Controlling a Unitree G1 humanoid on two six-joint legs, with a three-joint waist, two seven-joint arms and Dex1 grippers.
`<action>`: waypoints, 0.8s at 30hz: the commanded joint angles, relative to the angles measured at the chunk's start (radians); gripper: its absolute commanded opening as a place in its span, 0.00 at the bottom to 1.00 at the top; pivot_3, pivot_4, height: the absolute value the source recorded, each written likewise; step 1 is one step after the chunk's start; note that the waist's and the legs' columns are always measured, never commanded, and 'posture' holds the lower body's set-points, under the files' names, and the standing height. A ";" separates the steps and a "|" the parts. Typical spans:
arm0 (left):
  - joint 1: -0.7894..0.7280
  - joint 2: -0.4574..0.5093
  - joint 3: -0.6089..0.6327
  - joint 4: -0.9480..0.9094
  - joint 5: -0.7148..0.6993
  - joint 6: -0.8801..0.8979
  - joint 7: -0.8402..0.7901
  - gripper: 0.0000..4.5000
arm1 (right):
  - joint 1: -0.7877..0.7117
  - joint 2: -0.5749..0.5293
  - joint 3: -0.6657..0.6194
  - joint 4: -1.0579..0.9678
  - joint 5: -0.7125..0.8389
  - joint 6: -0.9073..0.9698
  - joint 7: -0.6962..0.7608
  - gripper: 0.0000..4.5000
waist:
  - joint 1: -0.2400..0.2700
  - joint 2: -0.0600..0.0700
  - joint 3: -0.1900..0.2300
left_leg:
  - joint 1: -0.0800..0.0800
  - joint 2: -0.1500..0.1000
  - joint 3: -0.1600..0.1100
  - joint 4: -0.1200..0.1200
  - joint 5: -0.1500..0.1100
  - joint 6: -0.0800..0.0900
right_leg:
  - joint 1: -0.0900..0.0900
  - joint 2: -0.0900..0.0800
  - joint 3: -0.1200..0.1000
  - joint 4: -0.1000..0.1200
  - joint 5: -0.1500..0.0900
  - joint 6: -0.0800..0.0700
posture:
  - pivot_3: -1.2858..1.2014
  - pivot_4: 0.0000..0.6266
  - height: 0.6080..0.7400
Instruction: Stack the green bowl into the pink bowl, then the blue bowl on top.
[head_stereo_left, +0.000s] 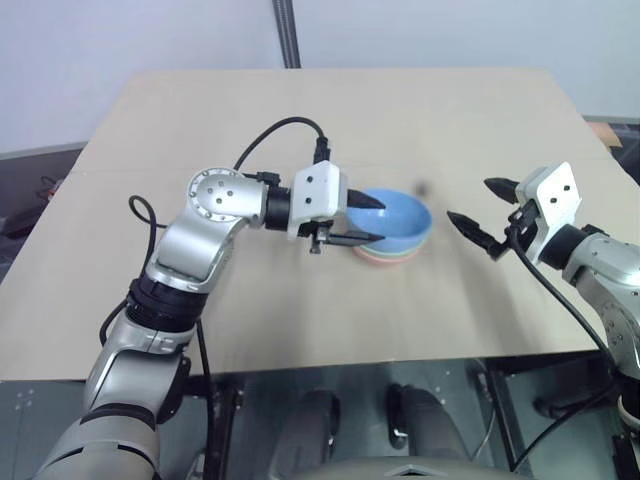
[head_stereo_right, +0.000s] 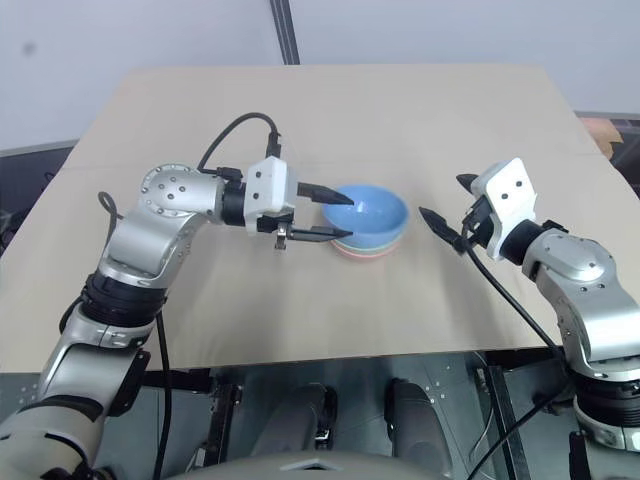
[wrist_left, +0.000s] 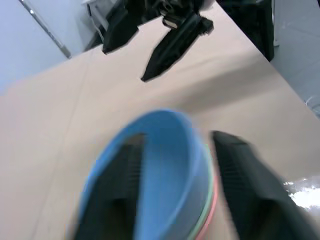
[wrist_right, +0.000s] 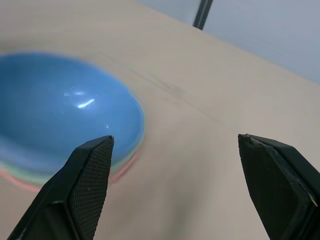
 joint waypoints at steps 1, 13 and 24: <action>0.007 0.025 0.099 -0.039 -0.039 0.087 0.063 0.96 | 0.030 -0.014 -0.025 -0.046 0.016 -0.032 0.022 0.93 | -0.001 0.000 0.000 | 0.000 0.000 0.000 0.000 0.000 0.000 | 0.000 0.000 0.000 0.000 0.000 0.000 | 0.52 0.24 1.00; 0.353 0.029 0.509 -0.290 -0.305 0.356 0.312 0.99 | 0.107 -0.105 -0.070 0.068 0.080 -0.098 0.205 0.96 | -0.013 0.000 0.000 | 0.001 0.001 -0.001 0.002 0.000 0.000 | 0.001 0.000 0.000 0.001 0.000 0.000 | 0.52 0.24 1.00; 0.657 0.183 0.706 -0.279 -0.404 0.349 0.190 0.99 | 0.334 -0.254 -0.383 0.079 0.238 -0.060 0.406 0.96 | 0.003 0.000 0.000 | 0.007 0.002 0.000 0.002 0.000 0.000 | 0.007 -0.001 -0.001 -0.001 -0.005 0.001 | 0.52 0.24 1.00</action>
